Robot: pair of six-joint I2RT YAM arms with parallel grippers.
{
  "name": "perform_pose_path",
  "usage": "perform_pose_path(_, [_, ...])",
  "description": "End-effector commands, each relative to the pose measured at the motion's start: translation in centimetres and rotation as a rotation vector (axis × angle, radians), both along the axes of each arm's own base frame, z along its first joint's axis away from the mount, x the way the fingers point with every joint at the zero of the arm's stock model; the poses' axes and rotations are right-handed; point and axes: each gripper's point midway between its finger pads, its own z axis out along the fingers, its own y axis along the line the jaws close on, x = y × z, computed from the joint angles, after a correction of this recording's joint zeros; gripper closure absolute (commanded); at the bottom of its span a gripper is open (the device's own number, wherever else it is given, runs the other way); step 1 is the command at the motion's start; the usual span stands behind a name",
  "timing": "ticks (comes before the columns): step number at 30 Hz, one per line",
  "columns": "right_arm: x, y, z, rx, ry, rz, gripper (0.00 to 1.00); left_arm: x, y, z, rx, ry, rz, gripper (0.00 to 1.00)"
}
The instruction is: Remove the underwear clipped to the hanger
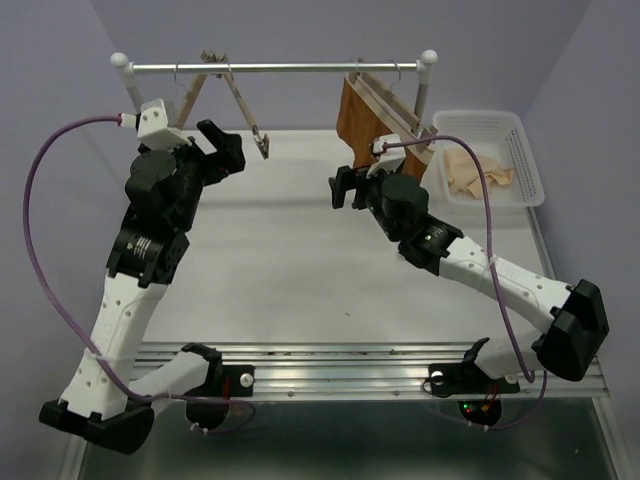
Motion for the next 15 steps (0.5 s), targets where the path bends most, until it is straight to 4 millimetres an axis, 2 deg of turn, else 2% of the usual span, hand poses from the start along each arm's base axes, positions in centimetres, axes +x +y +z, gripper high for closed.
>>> perform_pose_path(1, [0.3, -2.7, -1.4, 0.038, 0.03, -0.161, 0.0, -2.6, -2.4, -4.2, -0.108, 0.068, -0.112, 0.01])
perform_pose_path(2, [0.0, -3.4, -3.1, 0.03, 0.074, -0.188, 0.0, -3.5, -2.5, -4.7, -0.123, 0.067, -0.126, 0.01])
perform_pose_path(3, [-0.3, -3.7, -4.0, 0.022, 0.094, -0.194, 0.0, -3.8, -2.6, -5.6, -0.129, 0.083, -0.129, 0.01])
perform_pose_path(4, [-0.6, -3.9, -4.7, 0.021, 0.118, -0.197, 0.0, -4.0, -2.7, -7.5, -0.133, 0.122, -0.126, 0.01])
perform_pose_path(5, [-1.2, -4.3, -6.1, 0.025, 0.169, -0.21, 0.0, -4.7, -2.5, -8.0, -0.137, 0.13, -0.124, 0.01])
perform_pose_path(6, [-1.5, -4.4, -6.6, 0.034, 0.194, -0.213, 0.0, -4.9, -2.3, -8.6, -0.145, 0.139, -0.116, 0.01])
perform_pose_path(7, [-1.9, -4.9, -7.3, 0.028, 0.224, -0.226, 0.0, -5.0, -2.1, -9.9, -0.16, 0.163, -0.096, 0.01])
perform_pose_path(8, [-2.4, -5.3, -8.3, 0.044, 0.26, -0.238, 0.0, -5.4, -1.9, -9.9, -0.176, 0.147, -0.093, 0.01])
perform_pose_path(10, [-3.0, -5.5, -9.2, 0.04, 0.28, -0.229, 0.0, -5.5, -1.8, -11.3, -0.189, 0.16, -0.08, 0.01])
perform_pose_path(15, [-3.5, -5.4, -10.0, 0.041, 0.298, -0.209, 0.0, -5.2, -2.0, -12.8, -0.179, 0.188, -0.08, 0.01])
